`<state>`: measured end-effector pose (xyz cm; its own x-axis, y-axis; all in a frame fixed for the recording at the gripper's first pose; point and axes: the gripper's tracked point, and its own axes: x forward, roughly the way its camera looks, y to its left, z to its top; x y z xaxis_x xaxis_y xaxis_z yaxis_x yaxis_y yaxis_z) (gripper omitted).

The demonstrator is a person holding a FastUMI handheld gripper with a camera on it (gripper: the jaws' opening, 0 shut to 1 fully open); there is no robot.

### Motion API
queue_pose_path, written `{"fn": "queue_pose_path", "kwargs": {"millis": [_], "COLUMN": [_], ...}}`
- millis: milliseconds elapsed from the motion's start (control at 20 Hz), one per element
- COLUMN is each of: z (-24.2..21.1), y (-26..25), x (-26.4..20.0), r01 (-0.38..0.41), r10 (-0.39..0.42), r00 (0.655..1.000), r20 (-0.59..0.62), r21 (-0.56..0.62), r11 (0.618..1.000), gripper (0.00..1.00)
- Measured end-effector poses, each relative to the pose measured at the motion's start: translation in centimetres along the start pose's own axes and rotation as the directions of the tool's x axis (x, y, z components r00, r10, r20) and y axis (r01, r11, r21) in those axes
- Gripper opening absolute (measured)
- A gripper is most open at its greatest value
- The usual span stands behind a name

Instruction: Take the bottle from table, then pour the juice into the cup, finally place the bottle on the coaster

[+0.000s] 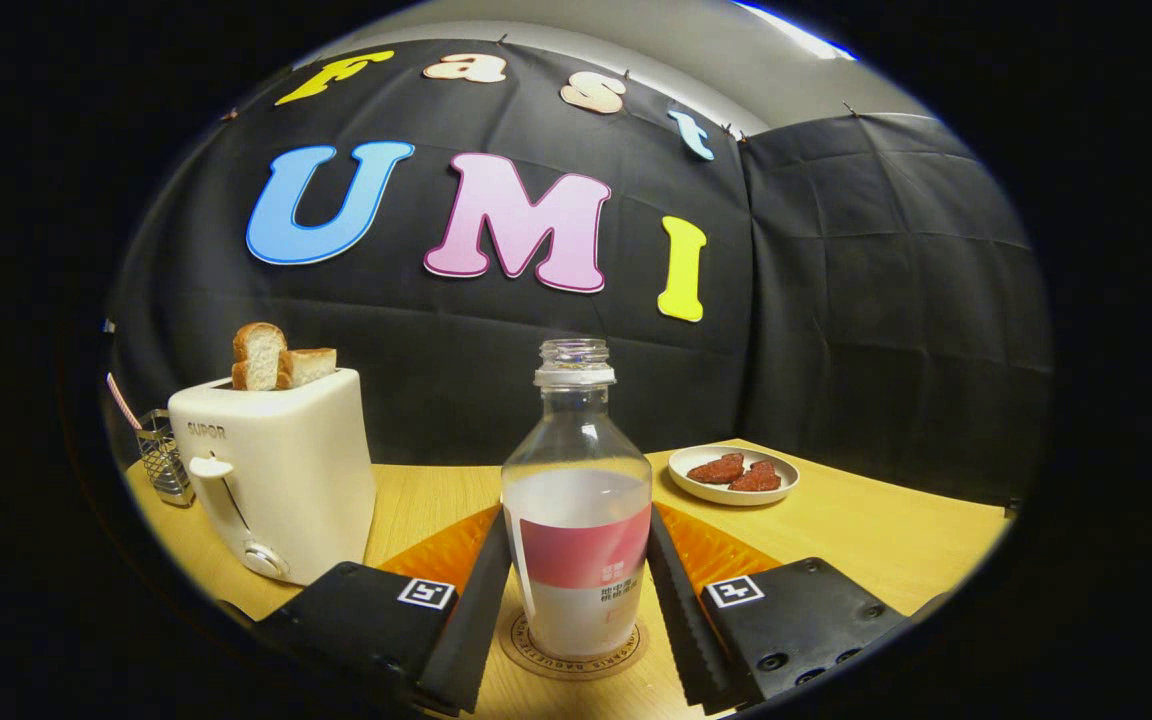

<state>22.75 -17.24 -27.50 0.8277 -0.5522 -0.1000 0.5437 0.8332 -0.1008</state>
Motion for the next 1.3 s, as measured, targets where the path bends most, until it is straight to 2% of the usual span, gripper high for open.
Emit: {"fn": "queue_pose_path", "kwargs": {"millis": [150, 600, 650, 700, 750, 1050, 1300], "z": [-0.1, -0.3, -0.2, -0.2, -0.1, 0.5, 2.3], "y": [-0.3, -0.3, -0.4, -0.4, -0.2, 0.0, -0.1], "x": [0.2, 0.1, 0.0, -0.2, -0.3, -2.5, -6.1], "r01": [0.019, 0.012, 0.011, 0.011, -0.002, -0.026, -0.068], "r10": [-0.019, -0.012, -0.011, -0.01, 0.002, 0.027, 0.069], "r00": [1.0, 1.0, 1.0, 1.0, 1.0, 0.999, 0.998], "r20": [0.001, -0.006, -0.01, -0.013, -0.016, -0.022, -0.013], "r21": [0.002, 0.019, 0.019, 0.019, 0.026, 0.041, 0.039], "r11": [1.0, 1.0, 1.0, 1.0, 1.0, 0.999, 0.997], "gripper": [0.76, 0.78, 0.82, 0.96, 1.0, 0.99, 0.99]}}
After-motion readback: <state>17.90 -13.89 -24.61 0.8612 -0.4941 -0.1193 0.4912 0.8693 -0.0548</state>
